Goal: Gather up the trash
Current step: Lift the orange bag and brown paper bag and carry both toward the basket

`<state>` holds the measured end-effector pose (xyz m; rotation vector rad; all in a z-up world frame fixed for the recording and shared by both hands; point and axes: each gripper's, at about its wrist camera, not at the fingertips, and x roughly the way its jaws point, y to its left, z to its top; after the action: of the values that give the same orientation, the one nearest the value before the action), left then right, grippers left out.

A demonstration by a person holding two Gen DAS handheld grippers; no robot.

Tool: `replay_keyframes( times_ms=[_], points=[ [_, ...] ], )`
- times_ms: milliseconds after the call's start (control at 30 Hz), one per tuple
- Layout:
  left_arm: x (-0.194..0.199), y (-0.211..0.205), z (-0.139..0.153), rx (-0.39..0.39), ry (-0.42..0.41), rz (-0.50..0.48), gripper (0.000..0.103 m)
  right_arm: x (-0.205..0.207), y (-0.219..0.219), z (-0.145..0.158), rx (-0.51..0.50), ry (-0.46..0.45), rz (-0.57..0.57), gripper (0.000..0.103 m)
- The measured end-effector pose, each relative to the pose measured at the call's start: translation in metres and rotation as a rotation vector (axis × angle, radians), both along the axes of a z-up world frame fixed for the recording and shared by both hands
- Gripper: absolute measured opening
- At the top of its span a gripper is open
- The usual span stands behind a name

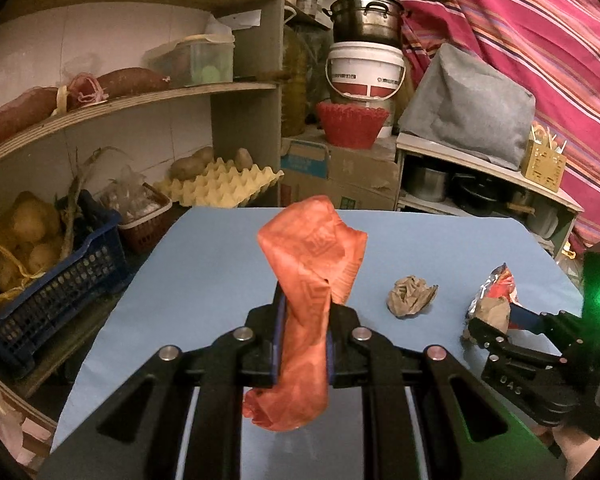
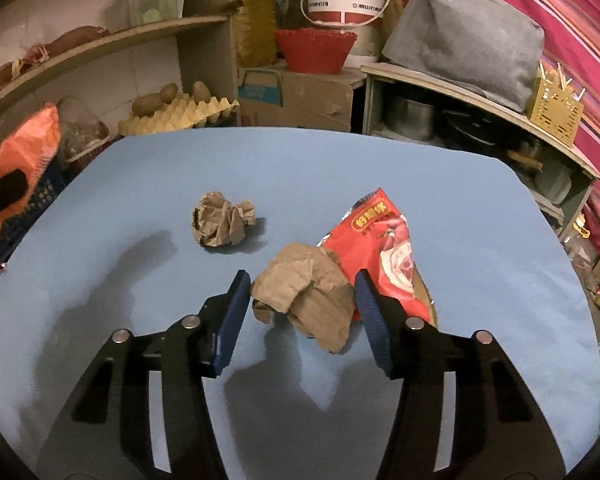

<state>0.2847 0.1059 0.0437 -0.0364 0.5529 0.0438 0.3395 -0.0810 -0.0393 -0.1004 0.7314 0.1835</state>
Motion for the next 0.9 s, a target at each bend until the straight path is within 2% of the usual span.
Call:
replay_keyframes(
  times_ms=[267, 500, 700, 900],
  points=[
    [-0.005, -0.008, 0.003, 0.0, 0.001, -0.027, 0.016, -0.031, -0.013, 0.034, 0.048, -0.075, 0.043, 0.054],
    [-0.013, -0.02, 0.008, -0.005, -0.004, -0.041, 0.016, -0.061, -0.052, 0.066, 0.134, -0.134, 0.025, 0.054],
    [-0.019, -0.035, 0.01, 0.008, -0.002, -0.057, 0.016, -0.084, -0.086, 0.081, 0.114, -0.182, -0.019, 0.054],
    [-0.027, -0.062, 0.008, 0.044, -0.002, -0.097, 0.016, -0.099, -0.12, 0.084, 0.083, -0.203, -0.067, 0.054]
  ],
)
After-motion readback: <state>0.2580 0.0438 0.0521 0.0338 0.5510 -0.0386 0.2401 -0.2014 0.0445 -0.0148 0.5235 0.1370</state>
